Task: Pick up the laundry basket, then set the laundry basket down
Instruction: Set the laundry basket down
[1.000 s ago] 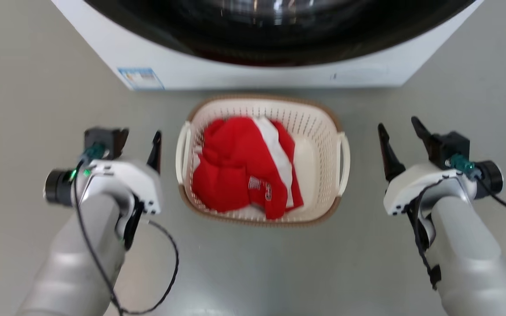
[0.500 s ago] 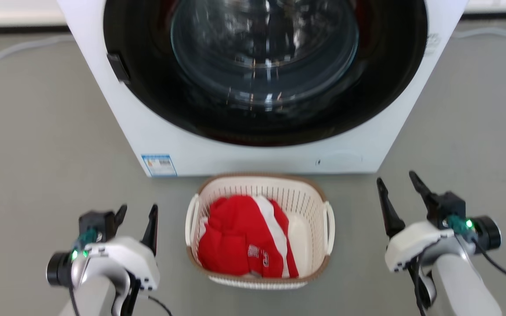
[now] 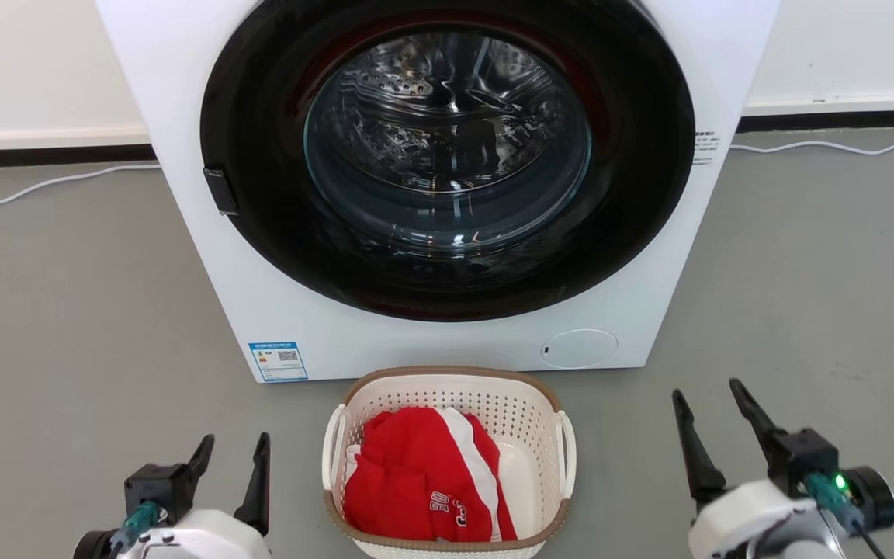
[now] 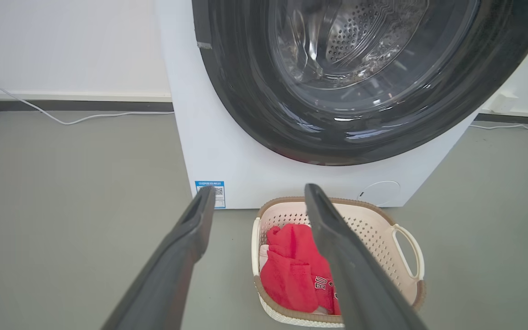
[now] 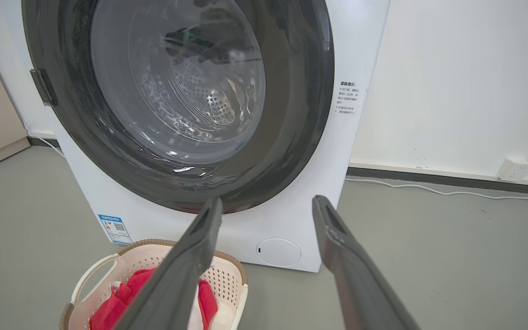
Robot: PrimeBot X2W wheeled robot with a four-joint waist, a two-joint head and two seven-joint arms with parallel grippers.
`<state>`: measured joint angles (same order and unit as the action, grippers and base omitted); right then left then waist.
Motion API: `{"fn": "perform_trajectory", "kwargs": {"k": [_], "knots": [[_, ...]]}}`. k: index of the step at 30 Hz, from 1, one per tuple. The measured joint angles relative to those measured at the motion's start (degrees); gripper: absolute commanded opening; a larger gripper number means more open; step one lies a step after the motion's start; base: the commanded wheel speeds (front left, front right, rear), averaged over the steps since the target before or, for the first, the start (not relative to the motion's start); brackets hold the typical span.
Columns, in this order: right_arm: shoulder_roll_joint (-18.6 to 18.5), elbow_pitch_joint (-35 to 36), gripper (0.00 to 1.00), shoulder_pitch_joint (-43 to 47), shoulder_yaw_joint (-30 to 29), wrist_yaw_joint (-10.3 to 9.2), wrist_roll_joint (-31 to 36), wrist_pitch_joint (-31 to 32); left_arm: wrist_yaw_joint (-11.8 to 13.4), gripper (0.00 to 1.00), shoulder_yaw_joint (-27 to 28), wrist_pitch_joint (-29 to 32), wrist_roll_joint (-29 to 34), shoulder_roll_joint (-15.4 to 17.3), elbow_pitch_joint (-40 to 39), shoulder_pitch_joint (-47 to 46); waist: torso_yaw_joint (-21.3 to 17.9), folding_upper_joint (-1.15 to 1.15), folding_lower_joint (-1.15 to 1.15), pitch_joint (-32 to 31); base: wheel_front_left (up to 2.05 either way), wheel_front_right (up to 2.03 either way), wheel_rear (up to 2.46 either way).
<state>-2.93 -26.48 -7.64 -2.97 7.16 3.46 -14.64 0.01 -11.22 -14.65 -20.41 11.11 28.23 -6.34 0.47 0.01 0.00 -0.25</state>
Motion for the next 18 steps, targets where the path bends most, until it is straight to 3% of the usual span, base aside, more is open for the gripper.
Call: {"fn": "perform_trajectory", "kwargs": {"k": [18], "knots": [[0.24,7.28,1.00,6.79,-2.63,0.00,-0.57,0.00,0.04,1.00,9.21,0.00,1.32,-2.22,-6.73,6.75,-1.80,0.00,0.00,-1.71,0.00,0.00,0.00]]}}
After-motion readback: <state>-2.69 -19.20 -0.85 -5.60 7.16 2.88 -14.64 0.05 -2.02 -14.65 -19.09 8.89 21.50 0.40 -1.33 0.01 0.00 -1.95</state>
